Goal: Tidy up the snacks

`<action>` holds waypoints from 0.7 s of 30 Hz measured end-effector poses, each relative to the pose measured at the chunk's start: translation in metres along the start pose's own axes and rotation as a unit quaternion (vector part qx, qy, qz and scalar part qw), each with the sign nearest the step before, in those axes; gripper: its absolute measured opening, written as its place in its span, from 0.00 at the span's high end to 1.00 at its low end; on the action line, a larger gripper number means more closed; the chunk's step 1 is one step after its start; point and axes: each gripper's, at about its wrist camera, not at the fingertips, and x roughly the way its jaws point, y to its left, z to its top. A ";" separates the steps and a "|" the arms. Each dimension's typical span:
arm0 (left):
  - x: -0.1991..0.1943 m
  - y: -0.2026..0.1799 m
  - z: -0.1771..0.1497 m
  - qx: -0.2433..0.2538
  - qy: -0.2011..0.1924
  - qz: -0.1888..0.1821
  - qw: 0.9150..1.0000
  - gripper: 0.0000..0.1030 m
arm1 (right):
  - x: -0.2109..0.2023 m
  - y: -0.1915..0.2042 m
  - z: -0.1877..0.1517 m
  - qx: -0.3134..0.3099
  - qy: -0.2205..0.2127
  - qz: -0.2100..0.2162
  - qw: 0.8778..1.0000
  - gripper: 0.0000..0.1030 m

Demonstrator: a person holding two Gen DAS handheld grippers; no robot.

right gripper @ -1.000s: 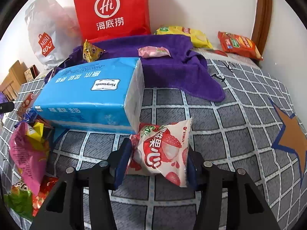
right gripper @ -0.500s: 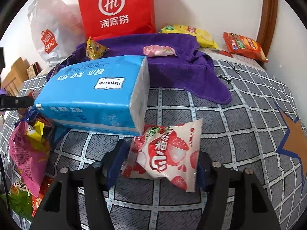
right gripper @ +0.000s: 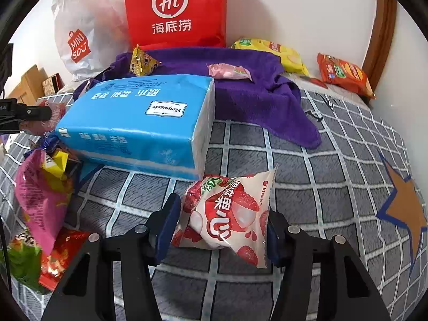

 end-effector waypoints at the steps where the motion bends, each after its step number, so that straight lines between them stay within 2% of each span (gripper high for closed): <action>1: -0.005 0.001 -0.001 -0.001 -0.003 0.000 1.000 0.50 | -0.003 0.000 -0.001 0.002 0.001 0.003 1.000 0.46; 10: -0.044 -0.006 -0.012 0.006 -0.031 -0.005 0.999 0.50 | -0.036 -0.004 -0.006 0.022 -0.010 0.003 1.000 0.47; 11: -0.048 -0.008 -0.013 0.009 -0.034 -0.006 0.999 0.50 | -0.039 -0.005 -0.006 0.024 -0.014 0.003 1.000 0.69; 15: -0.062 -0.020 -0.017 0.021 -0.044 -0.014 0.999 0.50 | -0.047 -0.012 -0.002 0.061 -0.007 0.031 0.998 0.69; 21: -0.075 -0.036 -0.020 0.036 -0.053 -0.020 0.998 0.50 | -0.056 -0.006 0.000 0.052 -0.019 0.032 0.998 0.75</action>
